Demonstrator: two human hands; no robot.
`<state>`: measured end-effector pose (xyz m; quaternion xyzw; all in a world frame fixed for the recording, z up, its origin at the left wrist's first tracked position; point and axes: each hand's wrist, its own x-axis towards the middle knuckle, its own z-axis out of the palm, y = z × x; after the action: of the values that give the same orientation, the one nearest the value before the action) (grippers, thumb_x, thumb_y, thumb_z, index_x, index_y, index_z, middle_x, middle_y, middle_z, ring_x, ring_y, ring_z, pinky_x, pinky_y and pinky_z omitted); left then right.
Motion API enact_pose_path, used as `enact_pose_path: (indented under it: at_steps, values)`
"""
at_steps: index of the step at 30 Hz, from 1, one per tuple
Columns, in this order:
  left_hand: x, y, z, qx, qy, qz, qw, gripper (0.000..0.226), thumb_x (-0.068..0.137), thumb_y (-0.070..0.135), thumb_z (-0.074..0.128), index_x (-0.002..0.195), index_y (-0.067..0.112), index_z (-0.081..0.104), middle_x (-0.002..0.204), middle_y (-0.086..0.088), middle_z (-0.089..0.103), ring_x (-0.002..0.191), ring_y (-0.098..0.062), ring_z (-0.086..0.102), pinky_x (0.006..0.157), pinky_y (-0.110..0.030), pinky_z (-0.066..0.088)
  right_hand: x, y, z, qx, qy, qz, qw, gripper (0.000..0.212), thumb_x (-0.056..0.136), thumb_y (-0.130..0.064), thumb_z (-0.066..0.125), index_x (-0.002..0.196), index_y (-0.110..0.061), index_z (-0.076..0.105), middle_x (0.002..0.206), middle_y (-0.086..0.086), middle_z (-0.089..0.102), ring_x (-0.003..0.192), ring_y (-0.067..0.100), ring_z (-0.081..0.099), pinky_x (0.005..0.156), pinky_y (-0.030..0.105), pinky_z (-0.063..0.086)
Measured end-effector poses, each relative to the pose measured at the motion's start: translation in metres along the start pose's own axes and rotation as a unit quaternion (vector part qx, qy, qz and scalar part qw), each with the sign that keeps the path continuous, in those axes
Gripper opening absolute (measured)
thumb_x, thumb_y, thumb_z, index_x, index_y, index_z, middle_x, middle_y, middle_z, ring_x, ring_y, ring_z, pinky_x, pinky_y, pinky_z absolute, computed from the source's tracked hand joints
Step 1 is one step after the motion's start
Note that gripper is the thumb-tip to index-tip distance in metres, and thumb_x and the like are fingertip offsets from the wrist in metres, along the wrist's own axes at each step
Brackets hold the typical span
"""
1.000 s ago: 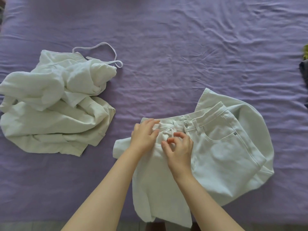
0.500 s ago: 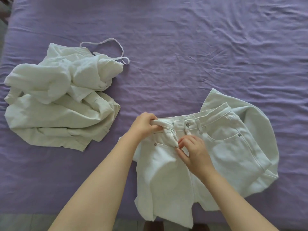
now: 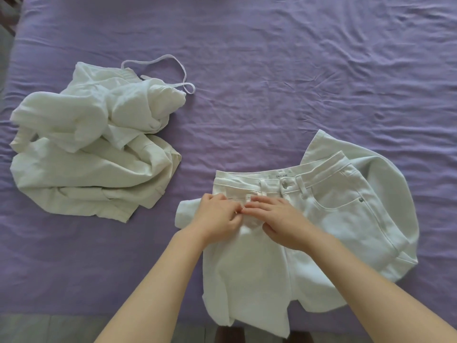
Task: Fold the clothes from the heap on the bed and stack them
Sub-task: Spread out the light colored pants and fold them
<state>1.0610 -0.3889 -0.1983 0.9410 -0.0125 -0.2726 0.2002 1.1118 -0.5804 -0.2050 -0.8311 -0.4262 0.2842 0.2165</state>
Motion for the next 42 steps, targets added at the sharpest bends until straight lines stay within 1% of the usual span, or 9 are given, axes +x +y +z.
enact_pose_path:
  at_steps: [8, 12, 19, 23, 27, 30, 33, 36, 42]
  values:
    - [-0.001, -0.015, -0.010, 0.015, 0.008, 0.005, 1.000, 0.027, 0.087, 0.037, 0.046, 0.100, 0.027, 0.068, 0.094, 0.010, 0.062, 0.103, -0.016, 0.044, 0.089, -0.029, 0.023, 0.021, 0.008, 0.002, -0.055, -0.063, 0.043, 0.996, 0.047, 0.085, -0.020, 0.044, 0.130, -0.032, 0.051, 0.124, -0.014, 0.058, 0.120, 0.014, 0.040, 0.079, 0.028, 0.016]
    - [0.002, -0.021, 0.003, 0.008, 0.007, -0.049, 0.999, 0.025, 0.091, 0.043, 0.056, 0.105, 0.028, 0.069, 0.110, 0.007, 0.056, 0.112, -0.021, 0.039, 0.088, -0.030, 0.031, 0.028, 0.007, 0.008, -0.052, -0.045, 0.077, 0.995, 0.026, 0.093, -0.031, 0.041, 0.112, -0.033, 0.059, 0.111, -0.013, 0.063, 0.118, 0.015, 0.041, 0.089, 0.028, 0.014]
    - [-0.005, -0.016, 0.027, -0.210, 0.094, -0.254, 0.939, 0.095, 0.070, 0.037, 0.080, 0.146, 0.022, 0.026, 0.130, -0.005, 0.034, 0.116, -0.023, 0.044, 0.095, -0.030, 0.036, 0.016, -0.016, 0.031, -0.062, 0.157, 0.181, 0.969, 0.030, 0.066, -0.007, 0.075, 0.095, -0.014, 0.067, 0.094, 0.002, 0.067, 0.097, 0.031, 0.061, 0.083, 0.038, 0.040]
    - [-0.001, -0.020, 0.020, -0.282, 0.094, -0.264, 0.917, 0.067, 0.075, 0.027, 0.075, 0.132, 0.018, 0.041, 0.114, 0.002, 0.044, 0.094, -0.015, 0.050, 0.078, -0.022, 0.038, 0.000, -0.023, 0.041, -0.004, 0.295, 0.218, 0.930, 0.018, 0.074, -0.003, 0.067, 0.090, -0.010, 0.067, 0.096, 0.006, 0.066, 0.087, 0.032, 0.062, 0.075, 0.038, 0.042]
    - [-0.004, -0.025, 0.013, -0.361, 0.147, -0.263, 0.883, 0.009, 0.083, 0.019, 0.068, 0.085, 0.014, 0.061, 0.072, 0.008, 0.055, 0.062, -0.008, 0.050, 0.053, -0.008, 0.037, -0.012, -0.027, 0.063, -0.005, 0.077, 0.175, 0.981, 0.047, 0.096, -0.037, 0.042, 0.138, -0.018, 0.047, 0.149, 0.004, 0.039, 0.140, 0.029, 0.030, 0.116, 0.044, 0.014]
    - [-0.004, -0.022, 0.015, -0.313, 0.181, -0.277, 0.890, 0.038, 0.086, 0.015, 0.063, 0.056, 0.015, 0.039, 0.066, -0.001, 0.039, 0.061, -0.023, 0.039, 0.049, -0.019, 0.028, -0.010, -0.025, 0.069, -0.074, -0.028, 0.195, 0.978, 0.059, 0.096, -0.054, 0.026, 0.150, -0.028, 0.021, 0.158, -0.005, 0.013, 0.146, 0.027, 0.005, 0.115, 0.046, -0.005]
    - [0.006, -0.014, 0.007, -0.366, 0.137, -0.300, 0.870, 0.013, 0.085, 0.017, 0.067, 0.088, 0.010, 0.057, 0.100, -0.012, 0.056, 0.092, -0.031, 0.055, 0.073, -0.029, 0.041, -0.015, -0.023, 0.059, -0.164, 0.018, 0.162, 0.973, 0.058, 0.090, -0.053, 0.032, 0.136, -0.024, 0.052, 0.142, -0.001, 0.049, 0.134, 0.034, 0.039, 0.112, 0.052, 0.022]
    - [0.013, -0.012, 0.003, -0.390, 0.062, -0.287, 0.873, 0.081, 0.078, 0.027, 0.075, 0.144, 0.013, 0.030, 0.141, -0.005, 0.045, 0.125, -0.023, 0.048, 0.096, -0.030, 0.040, -0.035, 0.003, 0.040, -0.208, 0.085, 0.120, 0.967, 0.058, 0.081, -0.040, 0.066, 0.134, -0.022, 0.053, 0.143, 0.004, 0.048, 0.134, 0.039, 0.038, 0.109, 0.054, 0.021]
    - [0.031, 0.001, 0.002, -0.342, 0.149, -0.309, 0.875, 0.078, 0.075, 0.037, 0.077, 0.140, 0.015, 0.038, 0.136, -0.005, 0.051, 0.125, -0.023, 0.047, 0.091, -0.030, 0.038, -0.052, 0.071, -0.034, -0.110, 0.223, 0.367, 0.896, 0.071, 0.082, -0.026, 0.072, 0.141, -0.006, 0.040, 0.148, 0.021, 0.035, 0.137, 0.037, 0.032, 0.110, 0.053, 0.025]
